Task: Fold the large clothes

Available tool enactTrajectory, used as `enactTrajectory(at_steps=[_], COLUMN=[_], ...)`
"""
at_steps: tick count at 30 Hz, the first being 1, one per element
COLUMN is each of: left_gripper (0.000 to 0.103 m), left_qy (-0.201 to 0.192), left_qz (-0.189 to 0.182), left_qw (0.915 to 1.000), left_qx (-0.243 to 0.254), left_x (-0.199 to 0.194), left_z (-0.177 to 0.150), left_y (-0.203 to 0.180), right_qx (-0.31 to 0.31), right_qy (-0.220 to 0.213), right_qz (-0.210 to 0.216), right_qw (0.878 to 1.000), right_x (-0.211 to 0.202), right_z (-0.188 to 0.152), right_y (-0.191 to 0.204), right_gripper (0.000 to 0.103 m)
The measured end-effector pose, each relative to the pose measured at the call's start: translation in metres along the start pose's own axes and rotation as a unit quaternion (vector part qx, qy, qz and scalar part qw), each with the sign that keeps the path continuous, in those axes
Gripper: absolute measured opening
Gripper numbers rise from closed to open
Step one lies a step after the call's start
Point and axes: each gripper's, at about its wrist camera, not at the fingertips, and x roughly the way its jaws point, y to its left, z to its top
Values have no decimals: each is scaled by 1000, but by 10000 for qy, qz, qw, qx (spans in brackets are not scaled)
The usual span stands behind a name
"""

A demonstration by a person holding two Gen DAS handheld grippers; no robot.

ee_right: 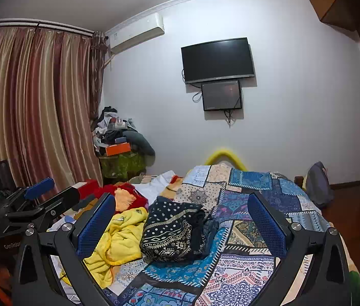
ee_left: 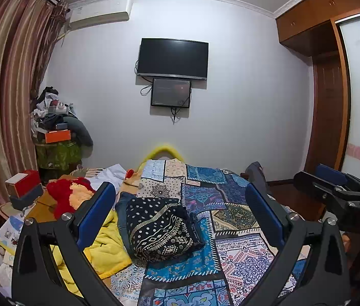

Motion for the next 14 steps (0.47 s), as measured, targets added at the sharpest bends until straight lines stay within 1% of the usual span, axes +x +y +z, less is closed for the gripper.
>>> enactTrajectory(at_steps=[6,14], left_gripper=[103,103], left_qy=[40,87], left_qz=[-101,-36], left_qw=[9999,9999], left_qx=[-72,-77], left_x=[1,5], left_z=[-2,-3], left_y=[4,9], right_qx=[2,38], right_qy=[-4,53], right_qz=[-5,61], right_qw=[10000,10000], right_x=[0,4], right_z=[0,-3], right_y=[1,0], right_gripper=[103,103])
